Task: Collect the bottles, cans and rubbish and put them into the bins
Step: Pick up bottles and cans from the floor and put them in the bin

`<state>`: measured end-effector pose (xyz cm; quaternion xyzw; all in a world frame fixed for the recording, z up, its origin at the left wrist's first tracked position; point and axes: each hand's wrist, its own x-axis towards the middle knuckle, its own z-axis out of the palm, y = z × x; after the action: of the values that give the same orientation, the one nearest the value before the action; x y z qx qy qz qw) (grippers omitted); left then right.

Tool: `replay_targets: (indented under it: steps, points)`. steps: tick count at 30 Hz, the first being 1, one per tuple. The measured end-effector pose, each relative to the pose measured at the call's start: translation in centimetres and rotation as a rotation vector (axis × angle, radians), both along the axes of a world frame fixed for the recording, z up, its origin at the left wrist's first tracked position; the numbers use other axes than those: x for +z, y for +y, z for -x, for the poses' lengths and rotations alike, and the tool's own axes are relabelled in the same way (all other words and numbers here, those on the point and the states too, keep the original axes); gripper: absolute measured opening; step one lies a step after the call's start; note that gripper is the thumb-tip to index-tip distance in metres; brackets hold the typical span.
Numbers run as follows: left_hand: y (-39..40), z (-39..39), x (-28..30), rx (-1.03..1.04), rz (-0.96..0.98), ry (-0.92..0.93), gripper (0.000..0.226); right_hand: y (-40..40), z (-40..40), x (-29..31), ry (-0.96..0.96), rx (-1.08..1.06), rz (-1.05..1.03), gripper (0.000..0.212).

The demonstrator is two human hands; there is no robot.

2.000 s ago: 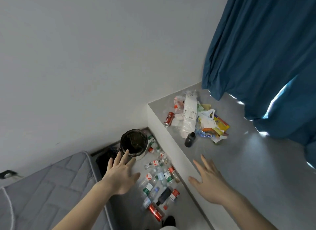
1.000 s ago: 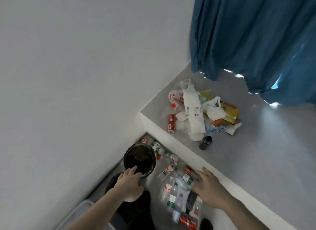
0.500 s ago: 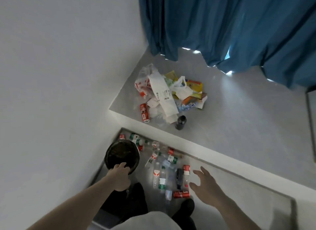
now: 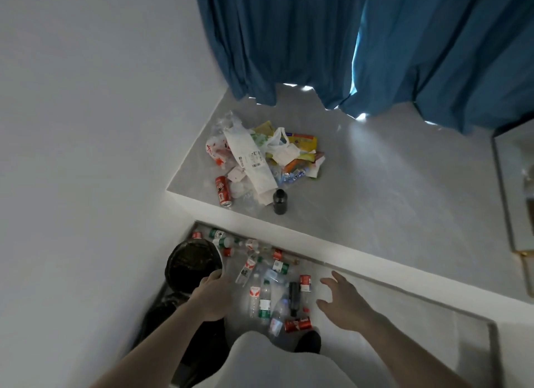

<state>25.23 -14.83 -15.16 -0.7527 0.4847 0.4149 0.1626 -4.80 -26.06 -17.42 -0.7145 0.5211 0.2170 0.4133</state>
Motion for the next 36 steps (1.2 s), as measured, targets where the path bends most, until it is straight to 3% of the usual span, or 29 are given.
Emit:
replay_targets:
  steps: [9,14,21,26,36]
  points:
    - [-2.1,-3.1,-1.7,-0.109,-0.008,0.011,0.072,2.2,-2.4,-1.4,0.032,-0.073,0.019,0.067]
    - [-2.8,-5.3,-7.5,-0.214,-0.046,0.023,0.062,4.1,-4.8,-6.0,0.059,-0.137,0.011,0.063]
    - [-2.5,-5.8,-17.6,-0.148,-0.171,0.06,0.058,5.3,-5.6,-15.6,0.17,-0.099,-0.106,0.066]
    - [-2.5,-4.3,-30.2,-0.105,-0.187,0.095,0.05,3.3,-6.4,-27.5,0.216,-0.051,-0.172,0.063]
    - [-2.7,-2.1,-57.9,0.034,-0.176,0.157,0.055,3.6,-8.7,-54.0,0.187,0.005,-0.179,0.056]
